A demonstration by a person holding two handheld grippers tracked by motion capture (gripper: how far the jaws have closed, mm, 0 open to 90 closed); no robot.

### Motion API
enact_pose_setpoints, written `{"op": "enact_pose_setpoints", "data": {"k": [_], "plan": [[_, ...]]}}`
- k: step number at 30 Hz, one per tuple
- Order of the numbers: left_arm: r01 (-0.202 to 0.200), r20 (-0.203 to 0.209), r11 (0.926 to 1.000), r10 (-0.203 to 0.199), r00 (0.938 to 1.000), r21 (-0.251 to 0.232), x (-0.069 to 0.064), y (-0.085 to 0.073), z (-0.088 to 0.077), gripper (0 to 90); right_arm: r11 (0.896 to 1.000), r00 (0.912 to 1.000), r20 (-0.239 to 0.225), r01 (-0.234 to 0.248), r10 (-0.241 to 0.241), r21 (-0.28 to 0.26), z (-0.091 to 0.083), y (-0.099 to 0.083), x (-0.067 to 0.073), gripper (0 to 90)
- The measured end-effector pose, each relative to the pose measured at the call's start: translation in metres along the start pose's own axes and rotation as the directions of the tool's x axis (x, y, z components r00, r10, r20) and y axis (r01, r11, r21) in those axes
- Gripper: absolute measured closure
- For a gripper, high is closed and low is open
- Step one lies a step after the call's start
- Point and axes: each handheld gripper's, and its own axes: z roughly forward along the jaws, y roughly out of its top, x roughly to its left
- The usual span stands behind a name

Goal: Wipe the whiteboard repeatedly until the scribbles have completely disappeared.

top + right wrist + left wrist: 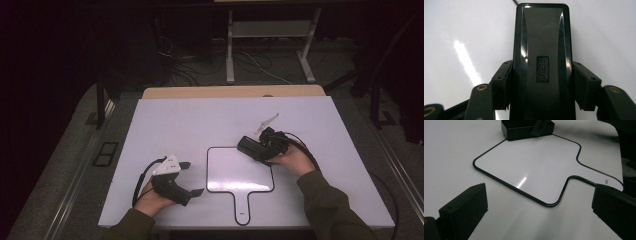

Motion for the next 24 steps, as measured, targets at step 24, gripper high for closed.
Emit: {"op": "enact_pose_setpoints", "data": {"k": [24], "plan": [[-0.001, -0.003, 1.0000, 0.001, 1.0000, -0.002, -0.001, 0.000, 0.000, 0.0, 0.999, 0.9987, -0.021, 0.047, -0.047, 0.001, -0.010, -0.018, 0.030, 38.7]]}}
